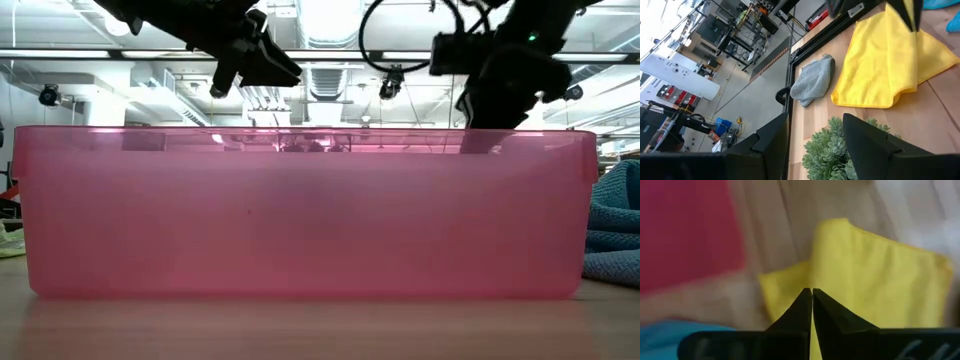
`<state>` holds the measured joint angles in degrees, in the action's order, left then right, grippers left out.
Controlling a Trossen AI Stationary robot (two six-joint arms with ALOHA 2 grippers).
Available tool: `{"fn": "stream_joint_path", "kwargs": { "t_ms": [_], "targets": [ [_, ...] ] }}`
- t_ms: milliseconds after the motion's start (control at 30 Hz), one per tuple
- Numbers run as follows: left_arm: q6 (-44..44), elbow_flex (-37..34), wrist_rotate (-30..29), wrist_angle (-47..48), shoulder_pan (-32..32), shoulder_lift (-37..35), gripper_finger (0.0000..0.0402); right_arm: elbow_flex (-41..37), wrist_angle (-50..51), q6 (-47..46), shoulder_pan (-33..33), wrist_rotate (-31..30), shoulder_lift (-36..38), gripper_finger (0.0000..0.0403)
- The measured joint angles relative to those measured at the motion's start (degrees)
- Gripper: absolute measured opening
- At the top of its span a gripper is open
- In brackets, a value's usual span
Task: Fold microfiber towels
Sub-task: Fold the yellow microfiber cloth
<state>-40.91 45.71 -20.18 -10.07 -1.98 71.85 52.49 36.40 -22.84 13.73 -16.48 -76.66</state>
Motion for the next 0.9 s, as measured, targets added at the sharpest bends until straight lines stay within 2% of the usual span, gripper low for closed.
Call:
{"fn": "stream_joint_path", "kwargs": {
  "t_ms": [233, 400, 533, 633, 700, 800, 900],
  "targets": [
    [0.00, 0.00, 0.00, -0.33, 0.00, 0.00, 0.0173, -0.95, 0.15, -6.01, 6.27, -0.07, -1.64, 0.0066],
    [0.02, 0.07, 0.00, -0.48, 0.02, 0.02, 0.0173, -2.59, 0.16, -6.65, 8.14, -3.03, -4.90, 0.0112],
    [0.02, 0.02, 0.00, -0.50, 0.02, 0.02, 0.0173, -4.45, -1.74, -6.52, 8.42, -4.60, -7.96, 0.0134],
    [0.04, 0.02, 0.00, -0.55, 0.00, 0.02, 0.0173, -5.04, -3.99, -5.78, 8.40, -4.83, -9.93, 0.0138],
    [0.04, 0.00, 0.00, -0.55, 0.02, 0.02, 0.0173, -5.04, -4.42, -5.87, 8.40, -7.20, -11.12, 0.0136],
    [0.04, 0.00, 0.00, -0.61, 0.01, 0.02, 0.0173, -5.05, -4.36, -5.96, 8.40, -10.34, -12.78, 0.0125],
    [0.04, -0.01, 0.00, -0.65, 0.02, 0.02, 0.0173, -5.05, -4.47, -5.06, 8.38, -10.74, -14.04, 0.0106]
  ]
}}
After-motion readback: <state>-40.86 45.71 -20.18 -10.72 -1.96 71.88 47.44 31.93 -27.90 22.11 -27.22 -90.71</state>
